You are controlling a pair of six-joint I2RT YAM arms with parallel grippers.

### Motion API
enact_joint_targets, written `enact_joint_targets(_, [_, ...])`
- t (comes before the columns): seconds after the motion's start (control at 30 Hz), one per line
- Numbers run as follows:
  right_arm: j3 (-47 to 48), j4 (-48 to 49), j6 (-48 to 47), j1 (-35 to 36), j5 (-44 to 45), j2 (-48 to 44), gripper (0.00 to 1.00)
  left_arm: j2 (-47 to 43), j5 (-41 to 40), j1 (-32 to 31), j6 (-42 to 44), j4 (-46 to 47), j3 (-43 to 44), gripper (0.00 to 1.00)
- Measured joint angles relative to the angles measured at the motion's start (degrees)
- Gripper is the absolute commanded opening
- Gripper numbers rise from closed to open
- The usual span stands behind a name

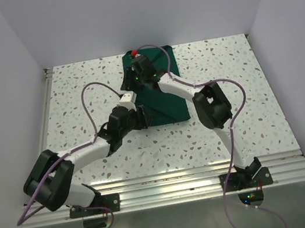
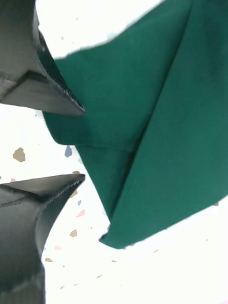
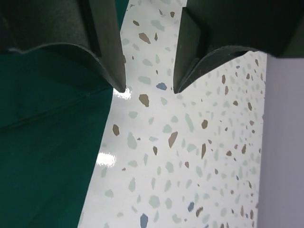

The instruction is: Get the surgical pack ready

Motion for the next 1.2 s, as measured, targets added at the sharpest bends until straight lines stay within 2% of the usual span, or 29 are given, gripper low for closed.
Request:
enact_joint_targets(0.07, [0.5, 0.2, 0.0, -1.0, -0.7, -0.7, 0.58, -3.7, -1.9, 0.2, -0.4, -1.7, 0.0, 0.67])
enact_joint_targets(0.17, [-0.3, 0.0, -0.3, -3.7, -1.6, -3.5, 0.68, -7.3, -3.0, 1.7, -0.5, -3.8, 0.5, 0.69])
enact_joint_targets(0.27, [-4.0, -0.3, -1.1, -7.2, -2.2, -8.9, 0.77, -7.5, -2.7, 6.0, -0.7, -5.5, 2.6, 0.7])
enact_joint_targets(0.4, [-11.4, -0.6, -3.8, -12.3, -1.7, -18.1, 0.81, -3.3, -3.0, 11.1, -1.1, -7.4, 7.7, 0.7])
enact_joint_targets(0.6, [-28.5, -0.5, -7.7, -17.1, -0.5, -32.2, 0.81, 8.2, -3.4, 11.8, -1.6, -8.1, 16.9, 0.7])
enact_joint_targets(0.8, [-41.3, -2.4, -10.7, -19.2, 0.7, -39.4, 0.81, 17.5, -4.6, 12.4, -2.0, -10.4, 23.8, 0.62])
enact_joint_targets(1.07, [-49.4, -2.1, -12.1, -19.1, 0.3, -40.5, 0.74, 22.3, -5.8, 13.0, -2.0, -11.6, 26.7, 0.47])
enact_joint_targets(1.1, [-50.0, -1.9, -12.1, -19.1, 0.1, -40.5, 0.74, 22.8, -5.8, 13.0, -2.0, -11.7, 26.9, 0.45])
enact_joint_targets(1.2, [-51.7, -0.9, -12.1, -19.1, -1.1, -40.2, 0.71, 24.5, -5.7, 13.2, -2.1, -11.8, 27.9, 0.29])
